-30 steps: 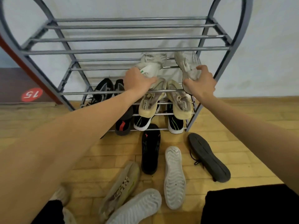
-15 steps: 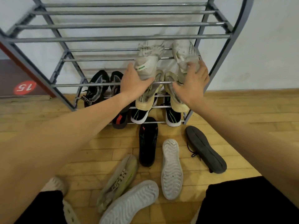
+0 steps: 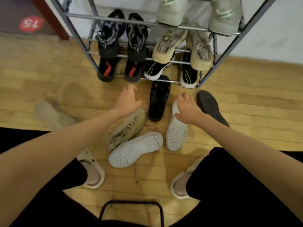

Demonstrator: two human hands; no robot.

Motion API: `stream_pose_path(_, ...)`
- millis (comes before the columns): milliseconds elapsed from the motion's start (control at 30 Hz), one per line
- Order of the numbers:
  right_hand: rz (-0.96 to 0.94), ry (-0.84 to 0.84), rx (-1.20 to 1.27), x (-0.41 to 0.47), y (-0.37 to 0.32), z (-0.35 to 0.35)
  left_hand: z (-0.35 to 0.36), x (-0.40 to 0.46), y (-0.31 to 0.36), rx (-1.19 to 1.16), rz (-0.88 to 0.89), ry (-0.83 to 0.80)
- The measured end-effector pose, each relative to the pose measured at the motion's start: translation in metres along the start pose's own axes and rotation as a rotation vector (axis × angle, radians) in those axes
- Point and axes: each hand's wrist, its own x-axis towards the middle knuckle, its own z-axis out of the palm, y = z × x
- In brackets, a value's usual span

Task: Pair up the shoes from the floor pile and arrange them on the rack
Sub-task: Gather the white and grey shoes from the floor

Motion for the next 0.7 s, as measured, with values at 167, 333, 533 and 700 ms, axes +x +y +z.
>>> stream_pose_path(167, -0.007, -0.224, 0.011, -0.003, -0.012, 0.06, 0.045, -0.048, -0.057, 0.021, -0.223, -0.235)
stream_pose_path(333, -0.331, -0.332, -0.113, -0.01, -0.043, 0.122, 0.068, -0.083, -0.102, 0.155, -0.274, -0.525)
stream_pose_path(533, -0.423, -0.248, -0.13, -0.006, -0.085, 0.165, 0.083, -0.109, -0.126, 0.372, -0.192, -0.53)
stream_pose_path(700, -0.414, -0.266, -0.286, 0.006, -0.094, 0.174, 0.086, -0.114, -0.13, 0.483, -0.058, -0.477)
